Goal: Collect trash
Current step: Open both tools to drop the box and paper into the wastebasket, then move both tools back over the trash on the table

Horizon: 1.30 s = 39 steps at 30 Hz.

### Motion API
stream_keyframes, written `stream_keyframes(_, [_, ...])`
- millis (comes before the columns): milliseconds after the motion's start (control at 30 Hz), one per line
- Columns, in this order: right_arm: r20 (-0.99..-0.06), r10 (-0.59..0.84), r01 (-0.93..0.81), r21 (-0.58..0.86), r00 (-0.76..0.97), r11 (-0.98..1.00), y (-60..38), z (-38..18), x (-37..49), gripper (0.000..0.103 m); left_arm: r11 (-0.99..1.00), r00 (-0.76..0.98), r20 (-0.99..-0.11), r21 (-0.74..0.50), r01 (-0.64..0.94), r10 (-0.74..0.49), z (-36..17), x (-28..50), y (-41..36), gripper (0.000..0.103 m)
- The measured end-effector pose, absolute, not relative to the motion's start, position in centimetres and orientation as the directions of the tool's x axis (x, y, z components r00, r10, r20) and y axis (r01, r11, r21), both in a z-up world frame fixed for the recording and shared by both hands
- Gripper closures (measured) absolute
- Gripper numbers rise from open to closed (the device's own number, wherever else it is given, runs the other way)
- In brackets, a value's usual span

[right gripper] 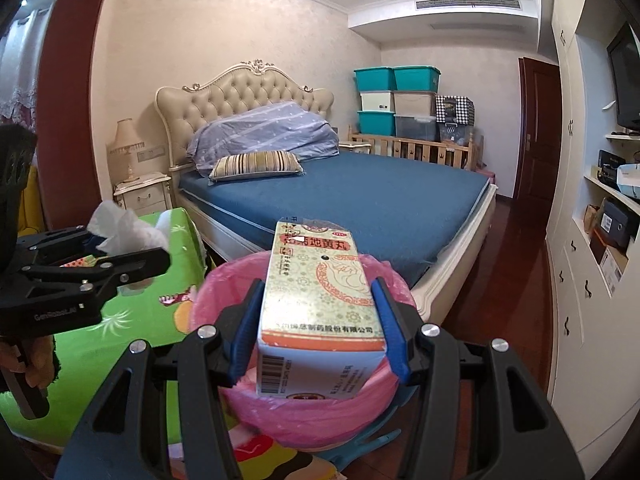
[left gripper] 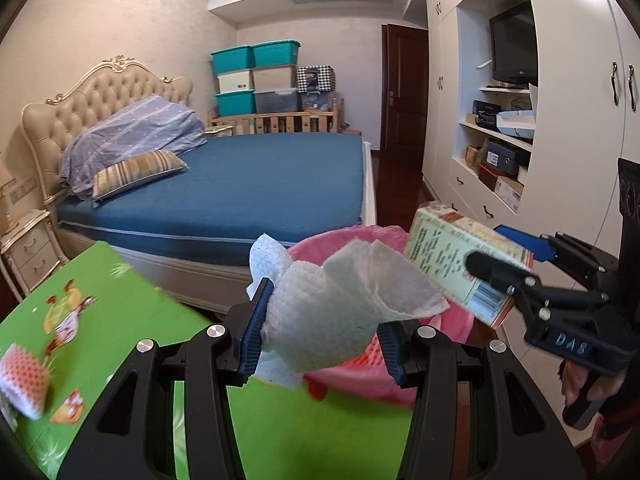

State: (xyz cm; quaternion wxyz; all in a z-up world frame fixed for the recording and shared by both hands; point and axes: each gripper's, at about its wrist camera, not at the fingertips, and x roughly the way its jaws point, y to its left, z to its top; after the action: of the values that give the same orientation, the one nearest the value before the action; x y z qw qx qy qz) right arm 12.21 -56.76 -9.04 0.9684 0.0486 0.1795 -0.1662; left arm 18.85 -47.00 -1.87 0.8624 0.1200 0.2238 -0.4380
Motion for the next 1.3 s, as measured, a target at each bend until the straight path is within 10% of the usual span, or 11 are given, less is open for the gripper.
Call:
stream_keyframes(600, [-0.368, -0.266, 0.319, 0.089, 0.891, 0.944, -59.2, -9.5, 13.9, 0.048, 0.566, 0.477, -0.519, -0.016, 0.824, -0.709, -3.6, 21.8, -52.5, 0.052])
stream_keyframes(733, [-0.359, -0.244, 0.309, 0.137, 0.901, 0.941, -60.1, -9.5, 13.4, 0.029, 0.601, 0.508, -0.499, -0.031, 0.799, -0.702, -3.6, 22.7, -51.0, 0.019])
stream_keyframes(867, [-0.365, -0.260, 0.331, 0.147, 0.894, 0.932, -60.3, -9.5, 12.6, 0.028, 0.648, 0.543, -0.493, -0.057, 0.760, -0.680, -3.2, 23.4, -48.2, 0.010])
stream_keyframes(1300, [-0.336, -0.250, 0.313, 0.147, 0.908, 0.938, -56.3, -4.9, 11.1, 0.004, 0.774, 0.712, -0.427, 0.042, 0.632, -0.558, -0.9, 20.0, -36.7, 0.009])
